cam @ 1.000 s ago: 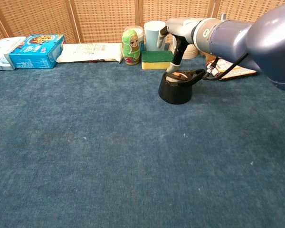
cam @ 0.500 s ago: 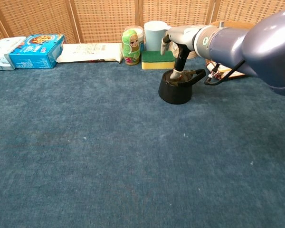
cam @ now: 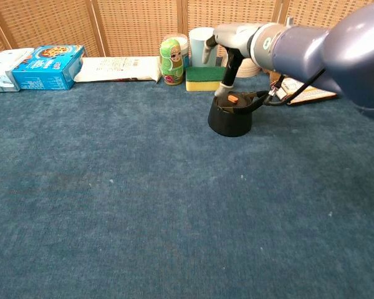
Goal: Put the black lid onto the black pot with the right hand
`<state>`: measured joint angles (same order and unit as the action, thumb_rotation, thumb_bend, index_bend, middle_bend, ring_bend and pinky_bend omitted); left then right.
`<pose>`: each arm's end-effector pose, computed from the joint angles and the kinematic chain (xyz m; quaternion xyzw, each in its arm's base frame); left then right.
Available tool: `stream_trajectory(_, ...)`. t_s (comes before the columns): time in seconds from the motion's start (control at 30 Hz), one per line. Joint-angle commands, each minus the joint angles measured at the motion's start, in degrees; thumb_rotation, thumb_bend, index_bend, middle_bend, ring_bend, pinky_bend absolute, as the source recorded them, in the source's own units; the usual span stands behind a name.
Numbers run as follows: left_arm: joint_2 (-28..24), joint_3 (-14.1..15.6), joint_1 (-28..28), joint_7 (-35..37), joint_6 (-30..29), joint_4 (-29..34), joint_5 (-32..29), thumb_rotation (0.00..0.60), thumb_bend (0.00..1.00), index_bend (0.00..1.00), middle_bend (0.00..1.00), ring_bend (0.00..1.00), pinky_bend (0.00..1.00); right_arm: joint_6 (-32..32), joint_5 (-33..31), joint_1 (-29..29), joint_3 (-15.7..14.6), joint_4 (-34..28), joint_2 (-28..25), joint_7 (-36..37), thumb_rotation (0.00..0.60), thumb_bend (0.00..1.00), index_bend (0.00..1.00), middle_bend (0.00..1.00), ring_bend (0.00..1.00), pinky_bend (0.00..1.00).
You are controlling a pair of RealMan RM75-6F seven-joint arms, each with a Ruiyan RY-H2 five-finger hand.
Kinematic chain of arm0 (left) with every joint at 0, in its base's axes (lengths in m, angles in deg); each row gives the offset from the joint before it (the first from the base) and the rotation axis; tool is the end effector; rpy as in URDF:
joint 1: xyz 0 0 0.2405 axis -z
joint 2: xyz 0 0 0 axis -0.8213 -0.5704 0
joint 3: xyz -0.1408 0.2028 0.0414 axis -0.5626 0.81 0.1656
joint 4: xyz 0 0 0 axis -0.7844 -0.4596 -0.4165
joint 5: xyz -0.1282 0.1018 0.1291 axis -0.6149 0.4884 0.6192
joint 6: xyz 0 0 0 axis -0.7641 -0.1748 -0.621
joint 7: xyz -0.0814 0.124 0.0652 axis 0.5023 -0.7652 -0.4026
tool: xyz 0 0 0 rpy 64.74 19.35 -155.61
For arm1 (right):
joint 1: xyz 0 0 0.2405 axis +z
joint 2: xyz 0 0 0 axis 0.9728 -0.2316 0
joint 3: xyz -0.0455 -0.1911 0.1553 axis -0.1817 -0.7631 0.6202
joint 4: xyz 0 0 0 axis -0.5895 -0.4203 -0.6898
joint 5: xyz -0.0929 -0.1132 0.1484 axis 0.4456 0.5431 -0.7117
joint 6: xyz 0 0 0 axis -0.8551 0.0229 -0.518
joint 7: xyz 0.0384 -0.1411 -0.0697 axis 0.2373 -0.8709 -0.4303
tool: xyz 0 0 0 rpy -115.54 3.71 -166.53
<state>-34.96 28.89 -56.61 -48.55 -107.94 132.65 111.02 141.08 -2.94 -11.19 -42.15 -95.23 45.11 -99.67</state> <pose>-0.3104 0.1393 0.2271 -0.5656 -0.4819 -0.3845 0.5478 -0.0382 -0.4357 -0.0354 0.7149 -0.3845 0.3345 0.4786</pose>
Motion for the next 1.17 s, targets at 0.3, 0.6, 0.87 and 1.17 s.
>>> stream_trajectory(0.3,0.0,0.5,-0.2,0.6,-0.8,-0.6,1.6,0.600,0.14,0.00,0.00,0.00,0.05,10.2,16.6,-9.5,-2.2,-21.1,-13.7,8.2,0.600,0.03,0.19,0.08,0.08,0.00)
stream_trajectory(0.6,0.2,1.1,-0.5,0.5,-1.7,-1.2,3.4,0.600,0.14,0.00,0.00,0.00,0.05,23.9,33.8,-20.8,-7.3,-28.1,-20.9,14.9,0.600,0.03,0.17,0.08,0.07,0.00)
stream_trajectory(0.87,0.4,1.4,-0.8,0.8,-2.5,-1.8,4.0,0.600,0.14,0.00,0.00,0.00,0.05,32.9,41.0,-29.6,-10.8,-30.3,-25.3,16.6,0.600,0.04,0.17,0.08,0.07,0.00)
stream_trajectory(1.17,0.6,1.9,-1.5,0.1,-4.1,-2.0,5.6,0.600,0.14,0.00,0.00,0.00,0.05,36.3,43.0,-36.5,-13.7,-30.4,-28.3,16.1,0.600,0.04,0.17,0.07,0.06,0.00)
